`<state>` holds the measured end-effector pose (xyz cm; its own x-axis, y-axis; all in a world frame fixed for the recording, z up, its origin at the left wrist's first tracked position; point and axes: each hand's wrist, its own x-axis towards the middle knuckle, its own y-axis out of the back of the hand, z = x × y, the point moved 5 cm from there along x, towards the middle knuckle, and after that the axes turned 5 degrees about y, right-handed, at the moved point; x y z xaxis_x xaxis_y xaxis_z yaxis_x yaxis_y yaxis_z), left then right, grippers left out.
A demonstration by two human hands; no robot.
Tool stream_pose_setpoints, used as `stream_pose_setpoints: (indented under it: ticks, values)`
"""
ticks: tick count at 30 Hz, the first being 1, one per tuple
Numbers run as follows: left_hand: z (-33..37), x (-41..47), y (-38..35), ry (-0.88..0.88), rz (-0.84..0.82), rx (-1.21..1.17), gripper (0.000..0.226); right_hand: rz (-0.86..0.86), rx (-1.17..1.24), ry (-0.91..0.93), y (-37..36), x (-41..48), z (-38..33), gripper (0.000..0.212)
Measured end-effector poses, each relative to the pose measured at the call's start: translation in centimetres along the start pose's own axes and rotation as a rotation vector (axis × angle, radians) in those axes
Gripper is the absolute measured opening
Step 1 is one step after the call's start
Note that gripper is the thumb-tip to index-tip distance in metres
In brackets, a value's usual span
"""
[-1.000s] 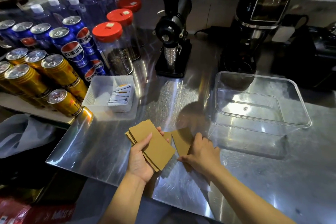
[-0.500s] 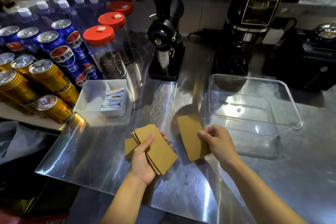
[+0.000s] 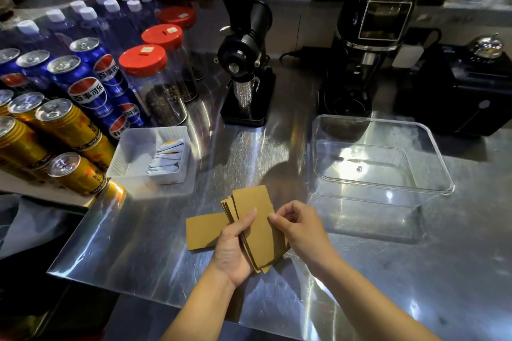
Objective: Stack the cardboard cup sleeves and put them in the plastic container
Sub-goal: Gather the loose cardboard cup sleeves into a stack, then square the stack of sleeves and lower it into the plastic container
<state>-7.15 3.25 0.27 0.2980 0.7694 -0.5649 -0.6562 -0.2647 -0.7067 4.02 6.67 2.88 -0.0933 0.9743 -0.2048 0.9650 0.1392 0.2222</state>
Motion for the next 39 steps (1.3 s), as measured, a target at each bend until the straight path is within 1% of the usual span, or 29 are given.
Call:
stream_pose_setpoints:
  ticks: [4,7,8,9,10,12,14,15,16,17,19,21,23,25,26,27,29,30,31,34,37,39]
  values:
    - [0.3,0.2,0.1,-0.057,-0.023,0.11,0.038,-0.047,-0.05,0.023,0.3,-0.1,0.0,0.02]
    - [0.5,0.2,-0.1,-0.063,-0.029,0.21,0.038,-0.037,-0.063,0.084,1.3,0.1,-0.9,0.018]
    - [0.6,0.2,-0.1,-0.065,-0.011,0.273,0.037,-0.028,-0.08,0.123,1.9,0.1,-1.3,0.02]
    - [0.7,0.2,-0.1,-0.061,0.015,0.353,0.038,-0.035,-0.098,0.167,2.5,0.3,-1.8,0.027]
    - [0.8,0.2,0.0,-0.049,0.037,0.449,0.042,-0.068,-0.111,0.211,3.0,0.4,-2.4,0.039]
    - [1.0,0.3,-0.2,-0.002,0.059,0.643,0.052,-0.209,-0.121,0.279,3.6,0.6,-3.1,0.06]
    - [0.9,0.3,-1.6,0.049,-0.056,0.792,0.048,-0.394,-0.136,0.295,3.5,0.5,-3.4,0.062]
    - [0.9,0.3,-2.3,0.072,-0.118,0.854,0.048,-0.465,-0.163,0.293,3.5,0.5,-3.3,0.058]
    - [0.8,0.4,-2.8,0.088,-0.141,0.913,0.051,-0.507,-0.194,0.293,3.5,0.5,-3.1,0.054]
    - [0.9,0.6,-3.2,0.096,-0.12,0.985,0.054,-0.517,-0.22,0.3,3.6,0.5,-2.9,0.049]
    - [1.4,1.2,-3.4,0.087,-0.027,1.166,0.057,-0.472,-0.22,0.318,3.9,0.6,-2.2,0.041]
    - [2.2,1.5,-3.6,0.059,0.026,1.328,0.061,-0.381,-0.139,0.326,4.5,0.6,-1.5,0.036]
    - [3.1,1.8,-3.8,0.004,0.042,1.449,0.061,-0.258,-0.04,0.329,5.3,0.6,-0.5,0.03]
    - [3.7,1.9,-3.7,-0.06,0.07,1.445,0.051,-0.128,0.09,0.303,6.5,0.5,0.8,0.032]
    - [3.8,1.9,-3.5,-0.089,0.083,1.385,0.045,-0.067,0.167,0.278,7.1,0.5,1.6,0.034]
    - [3.7,2.0,-3.3,-0.112,0.084,1.287,0.042,-0.012,0.239,0.249,7.8,0.5,2.5,0.037]
    - [2.7,2.5,-3.0,-0.139,0.056,0.993,0.04,0.064,0.32,0.208,8.9,0.3,3.9,0.039]
    - [2.1,2.6,-2.9,-0.151,0.04,0.871,0.042,0.078,0.333,0.203,9.1,0.3,4.2,0.039]
    - [1.4,2.9,-3.0,-0.163,0.033,0.812,0.045,0.09,0.338,0.204,9.2,0.3,4.5,0.04]
    - [-1.1,3.9,-3.0,-0.202,0.064,0.734,0.057,0.136,0.303,0.208,9.6,0.1,5.2,0.041]
    - [-2.9,4.8,-2.8,-0.211,0.113,0.605,0.05,0.174,0.209,0.191,10.0,-0.3,5.9,0.041]
    - [-3.6,5.1,-2.9,-0.238,0.127,0.602,0.047,0.193,0.204,0.181,10.1,-0.6,6.3,0.037]
